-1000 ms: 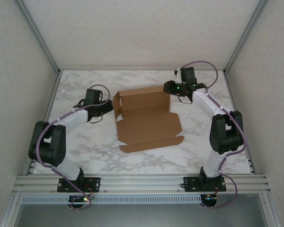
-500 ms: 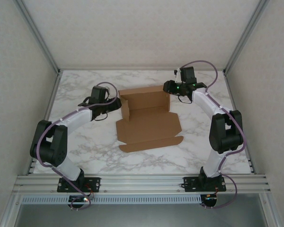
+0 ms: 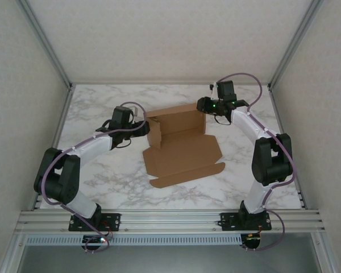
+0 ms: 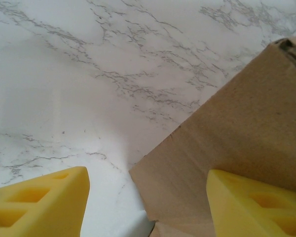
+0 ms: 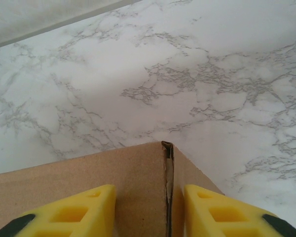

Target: Fold the paper box

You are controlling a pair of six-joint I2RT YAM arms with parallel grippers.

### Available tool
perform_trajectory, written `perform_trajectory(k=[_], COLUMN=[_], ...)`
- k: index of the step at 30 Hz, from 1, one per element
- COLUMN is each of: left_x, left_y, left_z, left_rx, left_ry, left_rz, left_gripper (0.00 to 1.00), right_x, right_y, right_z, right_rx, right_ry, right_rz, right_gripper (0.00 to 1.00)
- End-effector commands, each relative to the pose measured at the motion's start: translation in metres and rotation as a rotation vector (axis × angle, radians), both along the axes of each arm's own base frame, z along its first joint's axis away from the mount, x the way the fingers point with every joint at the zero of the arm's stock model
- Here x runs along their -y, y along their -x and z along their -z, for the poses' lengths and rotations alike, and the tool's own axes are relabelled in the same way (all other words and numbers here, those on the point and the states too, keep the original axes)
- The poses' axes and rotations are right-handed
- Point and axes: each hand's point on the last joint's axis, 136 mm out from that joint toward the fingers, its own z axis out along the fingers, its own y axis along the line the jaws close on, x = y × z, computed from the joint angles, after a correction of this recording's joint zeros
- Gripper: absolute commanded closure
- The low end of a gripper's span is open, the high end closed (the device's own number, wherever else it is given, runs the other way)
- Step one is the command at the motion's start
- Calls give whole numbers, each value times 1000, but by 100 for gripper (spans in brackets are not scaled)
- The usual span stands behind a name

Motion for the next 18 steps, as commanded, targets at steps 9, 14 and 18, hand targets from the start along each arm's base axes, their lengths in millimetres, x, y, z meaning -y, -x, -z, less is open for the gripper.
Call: perform_trajectory(k=[9, 14, 18], left_x=[24, 28, 32], left_y=[18, 29, 36], left_z=[-32, -32, -28], left_rx=[106, 98, 96], left_ry=[-51, -76, -96], left_rz=[107, 125, 143], left_gripper=[35, 35, 35], right_x=[3, 5, 5], right_y=[46, 45, 45], right_z=[56, 54, 54], right_rx=[-230, -222, -222], right_ry=[73, 77, 76], right_rz=[-21, -11, -9], right_gripper=[62, 62, 62])
